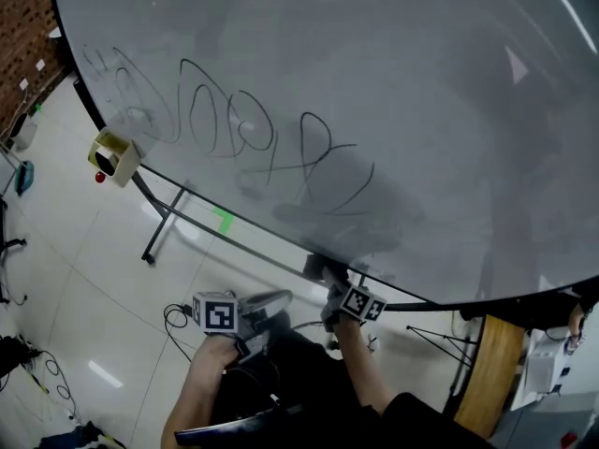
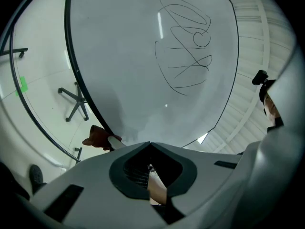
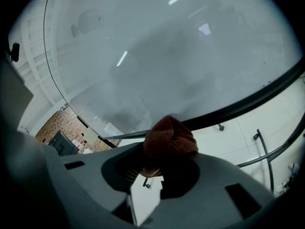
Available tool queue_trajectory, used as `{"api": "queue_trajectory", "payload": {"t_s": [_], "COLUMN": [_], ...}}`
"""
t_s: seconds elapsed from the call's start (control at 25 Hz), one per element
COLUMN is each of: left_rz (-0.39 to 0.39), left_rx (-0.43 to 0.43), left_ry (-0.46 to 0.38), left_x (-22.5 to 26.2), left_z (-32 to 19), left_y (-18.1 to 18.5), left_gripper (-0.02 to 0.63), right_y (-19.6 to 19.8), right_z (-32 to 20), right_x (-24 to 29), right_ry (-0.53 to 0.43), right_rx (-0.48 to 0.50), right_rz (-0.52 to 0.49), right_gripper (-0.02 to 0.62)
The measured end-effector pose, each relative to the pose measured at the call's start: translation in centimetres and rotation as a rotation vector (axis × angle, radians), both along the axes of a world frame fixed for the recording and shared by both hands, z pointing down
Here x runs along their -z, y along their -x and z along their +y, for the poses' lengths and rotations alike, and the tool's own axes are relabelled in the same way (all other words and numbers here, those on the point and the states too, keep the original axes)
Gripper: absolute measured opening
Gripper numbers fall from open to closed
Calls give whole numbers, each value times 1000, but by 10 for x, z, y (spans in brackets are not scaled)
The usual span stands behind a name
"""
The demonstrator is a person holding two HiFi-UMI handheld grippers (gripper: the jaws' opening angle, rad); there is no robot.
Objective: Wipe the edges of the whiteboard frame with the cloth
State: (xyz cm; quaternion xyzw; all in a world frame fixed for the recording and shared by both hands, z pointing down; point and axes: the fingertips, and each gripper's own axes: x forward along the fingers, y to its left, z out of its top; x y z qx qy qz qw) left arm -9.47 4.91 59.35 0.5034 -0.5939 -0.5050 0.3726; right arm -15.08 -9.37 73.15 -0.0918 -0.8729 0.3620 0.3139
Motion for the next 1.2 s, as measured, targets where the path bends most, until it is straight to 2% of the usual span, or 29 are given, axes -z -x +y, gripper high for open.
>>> {"api": "queue_trajectory", "payload": {"t_s": [0.2,0.44,0.6,0.72,0.92,1.08,1.2], "left_rz": [34,59,34,57,67,43,46], "left_rx": [29,26,23,25,27,0,-31], "left_ry": [13,114,152,158,172,176,143], "left_x": [-11,-28,-24,-24,-26,-23,-21], "left_z": [1,8,-1,-5,2,10,12], "left_y": [14,39,58,59,69,82,92], "left_gripper": [-3,-3,-3,-3,-4,-3,-3], "right_y": [6,20,26,27,32,34,38], "right_z": [13,38,51,60,65,70,75], "right_x": [-1,-3,6,0,-1,-3,-2], "right_ry": [17,2,21,66,100,103,85], "right_rx": [9,47,107,131,110,102,109], "right_rz": [-4,-43,-55,-50,-34,-9,-20], "right_gripper": [95,95,95,95,95,95,95]}}
